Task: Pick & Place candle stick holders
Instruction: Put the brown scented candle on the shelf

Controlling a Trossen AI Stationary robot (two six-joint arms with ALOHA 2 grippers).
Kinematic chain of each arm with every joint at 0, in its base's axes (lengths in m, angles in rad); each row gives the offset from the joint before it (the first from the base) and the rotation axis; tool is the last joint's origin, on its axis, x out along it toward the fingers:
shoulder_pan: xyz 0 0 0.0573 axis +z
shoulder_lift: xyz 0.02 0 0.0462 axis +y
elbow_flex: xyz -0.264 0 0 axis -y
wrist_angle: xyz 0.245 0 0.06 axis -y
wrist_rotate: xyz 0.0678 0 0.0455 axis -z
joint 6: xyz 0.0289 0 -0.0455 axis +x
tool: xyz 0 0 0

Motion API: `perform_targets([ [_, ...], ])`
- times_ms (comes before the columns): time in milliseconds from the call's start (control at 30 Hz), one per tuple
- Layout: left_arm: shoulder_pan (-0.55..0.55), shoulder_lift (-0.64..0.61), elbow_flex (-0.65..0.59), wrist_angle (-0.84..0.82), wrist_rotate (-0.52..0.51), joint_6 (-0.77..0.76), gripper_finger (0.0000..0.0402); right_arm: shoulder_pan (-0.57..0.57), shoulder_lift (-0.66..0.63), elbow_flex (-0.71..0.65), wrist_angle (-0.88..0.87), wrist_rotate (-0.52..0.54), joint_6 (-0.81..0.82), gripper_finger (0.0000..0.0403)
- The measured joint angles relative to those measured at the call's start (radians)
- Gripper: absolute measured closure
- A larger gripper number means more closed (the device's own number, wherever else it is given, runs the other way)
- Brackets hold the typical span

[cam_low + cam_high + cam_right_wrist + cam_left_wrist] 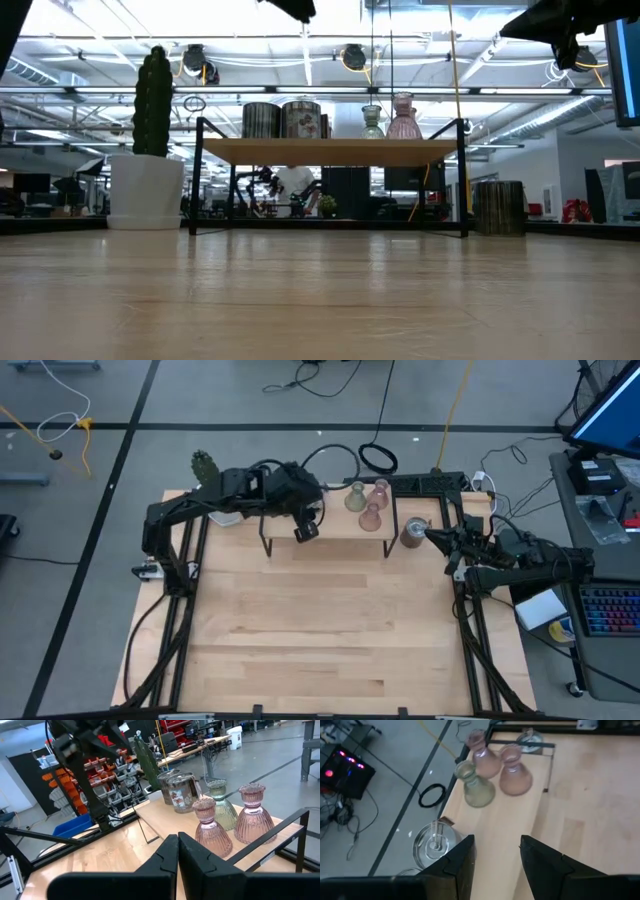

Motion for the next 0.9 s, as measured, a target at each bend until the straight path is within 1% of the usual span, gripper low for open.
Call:
perform_targets([
  [100, -0.023, -0.02, 0.0, -0.001, 0.0, -0.004, 0.0242, 0.0, 0.0, 0.0, 0.0, 0.0, -0.028, 0.0399],
  [300, -0.068, -0.062, 0.0, -0.022, 0.019, -0.109, 0.0243, 0.0, 0.001, 0.0, 0.0, 0.0, -0.161, 0.0399],
  [400, -0.086, -0.081, 0.0, -0.025, 0.023, -0.187, 0.0243, 0.0, 0.013, 0.0, 0.007, 0.005, -0.229, 0.0399],
  [467, -0.097, -0.092, 0.0, -0.05, 0.023, -0.202, 0.0243, 0.0, 0.031, 0.0, 0.029, 0.009, -0.27, 0.0399],
  [600, -0.101, -0.104, 0.0, -0.14, 0.03, -0.232, 0.0243, -0.001, 0.098, 0.016, 0.031, 0.057, -0.32, 0.0399],
  [733, -0.082, -0.118, -0.001, -0.196, 0.066, -0.258, 0.0243, -0.002, 0.191, 0.066, 0.003, 0.083, -0.365, 0.0399],
  [800, -0.076, -0.128, -0.001, -0.206, 0.07, -0.258, 0.0243, -0.002, 0.24, 0.102, -0.022, 0.103, -0.376, 0.0399],
  [900, -0.072, -0.149, -0.013, -0.216, 0.07, -0.246, 0.0243, -0.002, 0.315, 0.175, -0.11, 0.153, -0.379, 0.0399],
])
